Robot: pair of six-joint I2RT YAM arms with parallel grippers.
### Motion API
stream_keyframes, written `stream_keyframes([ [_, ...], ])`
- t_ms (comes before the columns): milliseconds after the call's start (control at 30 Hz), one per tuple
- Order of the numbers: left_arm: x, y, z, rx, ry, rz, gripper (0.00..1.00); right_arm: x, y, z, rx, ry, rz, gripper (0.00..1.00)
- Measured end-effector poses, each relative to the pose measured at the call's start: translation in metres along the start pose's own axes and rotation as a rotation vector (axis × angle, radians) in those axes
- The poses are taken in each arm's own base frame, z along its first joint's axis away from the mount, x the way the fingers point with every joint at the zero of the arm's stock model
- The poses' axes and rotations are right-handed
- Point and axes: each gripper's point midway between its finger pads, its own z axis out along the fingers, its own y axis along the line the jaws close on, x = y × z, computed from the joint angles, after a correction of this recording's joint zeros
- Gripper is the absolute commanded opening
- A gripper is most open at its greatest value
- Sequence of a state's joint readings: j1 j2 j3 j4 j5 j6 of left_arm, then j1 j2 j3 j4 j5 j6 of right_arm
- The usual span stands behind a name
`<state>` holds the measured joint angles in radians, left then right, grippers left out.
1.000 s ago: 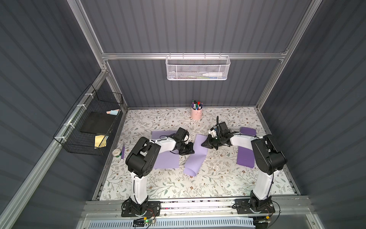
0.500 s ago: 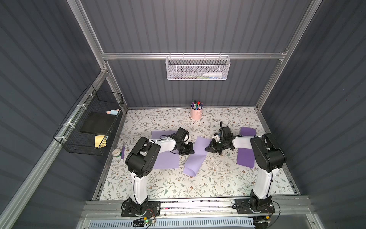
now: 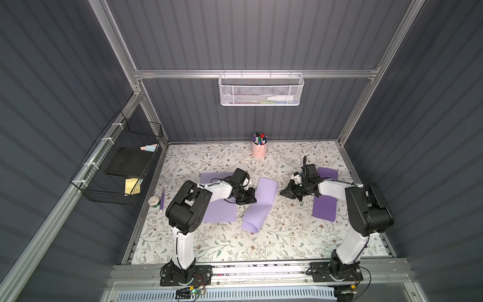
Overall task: Fold the rectangular paper in half along the long edge
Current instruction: Fold the paper at the center of the board.
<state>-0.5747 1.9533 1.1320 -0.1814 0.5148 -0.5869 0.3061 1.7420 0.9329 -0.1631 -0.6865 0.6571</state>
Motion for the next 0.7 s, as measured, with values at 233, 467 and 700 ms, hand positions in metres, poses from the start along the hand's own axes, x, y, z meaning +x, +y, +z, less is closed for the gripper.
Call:
stream_keyframes([
  [233,0.0,0.0,0.0,0.0,0.0,0.0,0.0,0.061,0.021,0.038,-0.032,0.121,-0.051,0.08],
  [467,0.0,0.0,0.0,-0.001,0.0,0.0,0.0,0.091,0.001,0.066,-0.024,0.176,0.007,0.03],
  [700,0.0,0.0,0.0,-0.001,0.0,0.0,0.0,0.105,-0.017,0.049,-0.035,0.119,0.024,0.01],
])
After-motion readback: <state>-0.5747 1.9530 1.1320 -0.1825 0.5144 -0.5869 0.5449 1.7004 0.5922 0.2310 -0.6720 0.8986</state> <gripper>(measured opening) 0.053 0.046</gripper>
